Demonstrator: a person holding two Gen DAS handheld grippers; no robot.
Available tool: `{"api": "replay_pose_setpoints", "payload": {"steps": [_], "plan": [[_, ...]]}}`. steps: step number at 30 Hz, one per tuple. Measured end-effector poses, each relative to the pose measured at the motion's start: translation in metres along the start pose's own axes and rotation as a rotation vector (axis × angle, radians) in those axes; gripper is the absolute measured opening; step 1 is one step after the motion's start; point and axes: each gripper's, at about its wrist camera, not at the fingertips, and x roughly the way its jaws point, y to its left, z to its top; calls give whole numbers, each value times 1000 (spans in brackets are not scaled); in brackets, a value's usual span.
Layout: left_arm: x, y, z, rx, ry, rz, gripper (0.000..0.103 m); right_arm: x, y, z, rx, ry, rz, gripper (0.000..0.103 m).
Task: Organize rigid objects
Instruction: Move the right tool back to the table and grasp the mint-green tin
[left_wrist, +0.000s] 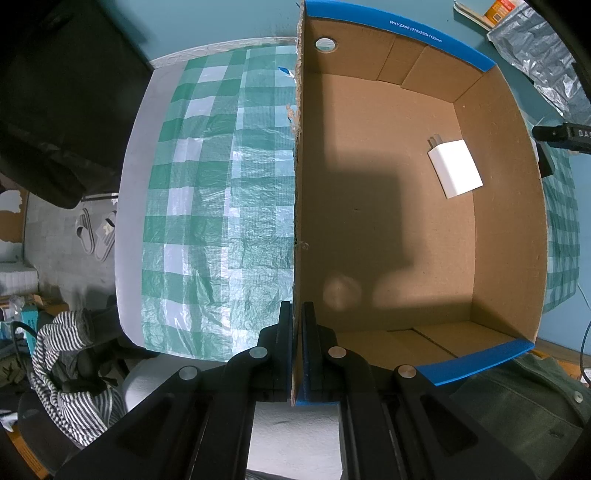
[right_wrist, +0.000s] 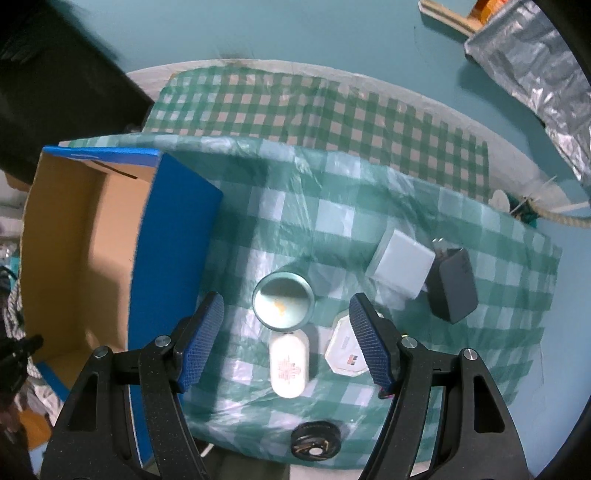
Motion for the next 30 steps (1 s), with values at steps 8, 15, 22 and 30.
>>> {"api": "replay_pose_setpoints", "payload": {"steps": [8,15,22,30], "plan": [[0,0,0,-1,1,0,4,25,-2,1,17,36,-22,71],[0,0,-1,2,2,1,4,44,1,2,15,50,-27,71],[0,0,-1,1,4,4,4,57,3,2,1,45,-47,58],[1,0,-1,1,3,4,4,54,4,0,-10,28,-43,44]]}}
